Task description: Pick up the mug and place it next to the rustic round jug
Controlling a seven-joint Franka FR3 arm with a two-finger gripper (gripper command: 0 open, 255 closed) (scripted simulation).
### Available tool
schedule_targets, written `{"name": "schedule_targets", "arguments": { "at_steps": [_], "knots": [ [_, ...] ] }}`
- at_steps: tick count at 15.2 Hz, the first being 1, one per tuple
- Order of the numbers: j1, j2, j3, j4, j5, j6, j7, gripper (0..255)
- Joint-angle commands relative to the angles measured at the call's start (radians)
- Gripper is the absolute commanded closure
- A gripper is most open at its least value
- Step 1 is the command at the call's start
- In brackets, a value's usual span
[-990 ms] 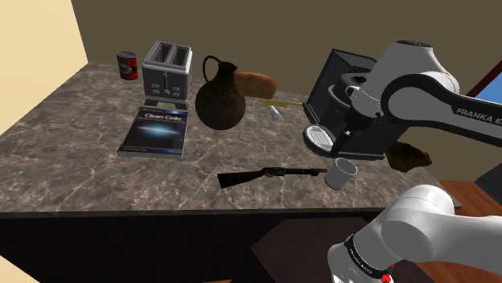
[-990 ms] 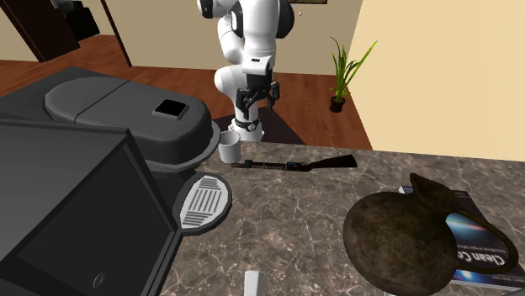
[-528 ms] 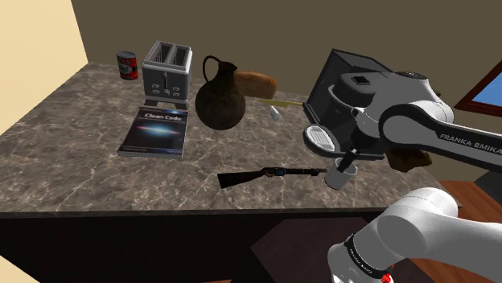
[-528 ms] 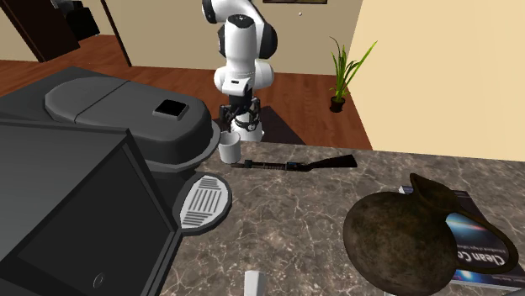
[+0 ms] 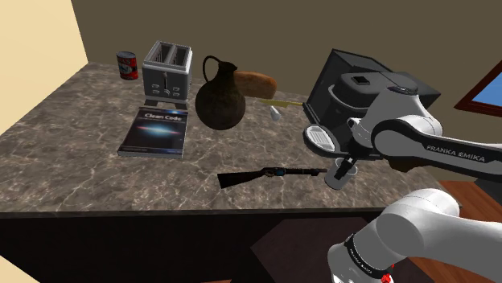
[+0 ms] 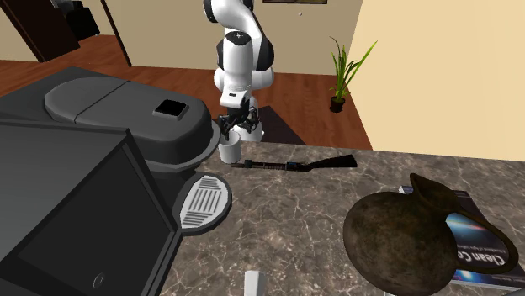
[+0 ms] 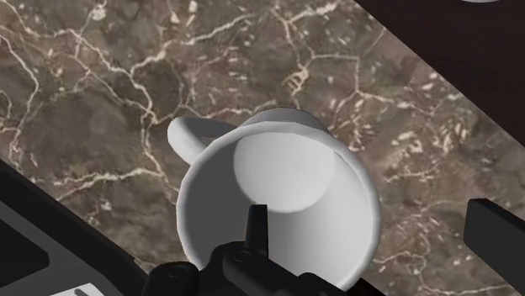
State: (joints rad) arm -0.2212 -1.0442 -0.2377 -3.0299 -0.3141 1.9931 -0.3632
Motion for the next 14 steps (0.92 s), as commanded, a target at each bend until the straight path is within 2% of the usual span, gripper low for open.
{"name": "schedule_targets", "arguments": {
  "at_steps": [1,7,8,14],
  "knots": [
    [-0.001,0.010,-0.003,-0.010,-0.004,0.020,0.002,0],
    [-0.001,0.010,-0.003,-0.010,-0.004,0.020,0.002,0],
    [-0.001,0.010,-0.003,-0.010,-0.004,0.020,0.002,255],
    [-0.001,0.010,-0.003,-0.010,-0.004,0.020,0.002,255]
  ]
}}
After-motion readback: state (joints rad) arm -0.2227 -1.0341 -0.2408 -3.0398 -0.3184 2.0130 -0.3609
